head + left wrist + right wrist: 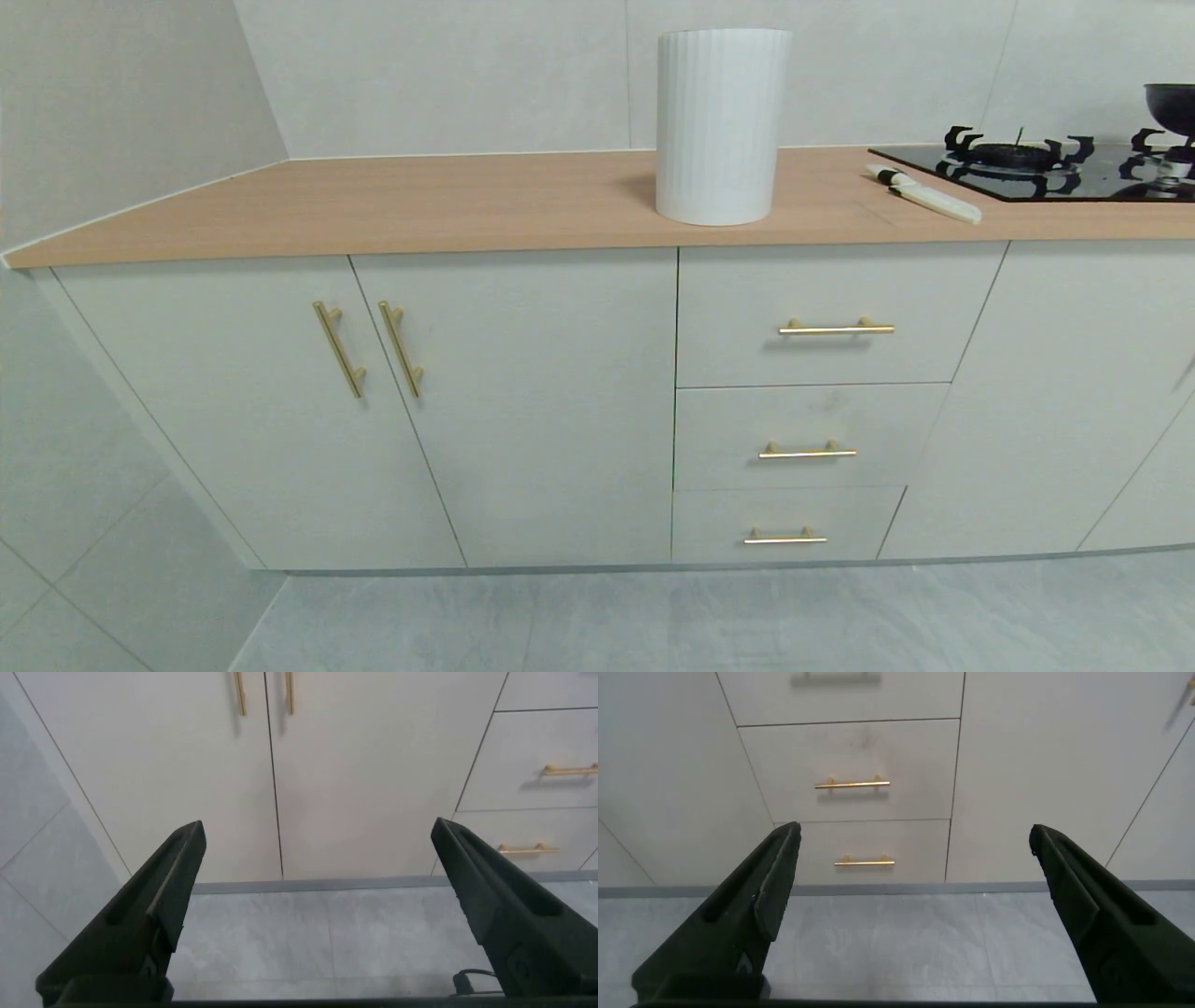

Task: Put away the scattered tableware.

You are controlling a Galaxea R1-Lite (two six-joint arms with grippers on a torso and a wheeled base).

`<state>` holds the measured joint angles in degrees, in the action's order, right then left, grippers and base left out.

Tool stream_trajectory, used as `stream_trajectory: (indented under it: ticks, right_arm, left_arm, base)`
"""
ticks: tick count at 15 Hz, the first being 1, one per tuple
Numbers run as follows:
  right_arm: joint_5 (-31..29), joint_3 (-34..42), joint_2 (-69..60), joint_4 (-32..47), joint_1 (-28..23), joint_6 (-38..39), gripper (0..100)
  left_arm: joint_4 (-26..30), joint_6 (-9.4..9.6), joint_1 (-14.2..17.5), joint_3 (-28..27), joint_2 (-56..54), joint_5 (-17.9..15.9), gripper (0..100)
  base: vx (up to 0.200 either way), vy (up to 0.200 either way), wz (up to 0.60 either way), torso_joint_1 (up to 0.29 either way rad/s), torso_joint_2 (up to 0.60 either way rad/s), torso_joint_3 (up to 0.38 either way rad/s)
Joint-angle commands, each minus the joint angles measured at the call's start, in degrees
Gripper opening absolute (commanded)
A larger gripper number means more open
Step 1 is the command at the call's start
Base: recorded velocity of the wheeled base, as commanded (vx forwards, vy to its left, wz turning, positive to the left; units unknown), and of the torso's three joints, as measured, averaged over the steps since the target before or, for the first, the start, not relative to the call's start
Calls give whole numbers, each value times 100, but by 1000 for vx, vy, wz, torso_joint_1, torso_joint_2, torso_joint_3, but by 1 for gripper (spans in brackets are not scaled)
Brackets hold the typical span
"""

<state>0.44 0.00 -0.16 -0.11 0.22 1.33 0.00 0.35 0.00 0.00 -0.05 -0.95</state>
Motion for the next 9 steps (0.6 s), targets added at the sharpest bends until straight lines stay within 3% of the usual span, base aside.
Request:
stream_trajectory:
  ticks: [1,2,9]
  right_arm:
    - [9,0,16,2,4,-1,100]
    - [9,0,16,2,4,-1,100]
    - [0,0,16,2,4,8,100]
  left_arm:
    - [0,0,0,0,5,-2,100]
    - [0,-9,0,0,5,-2,100]
    - [0,-9,0,0,5,-2,100]
  base:
    - [0,0,0,0,0,0]
    - [0,0,0,0,0,0]
    - [200,0,0,2,2,3]
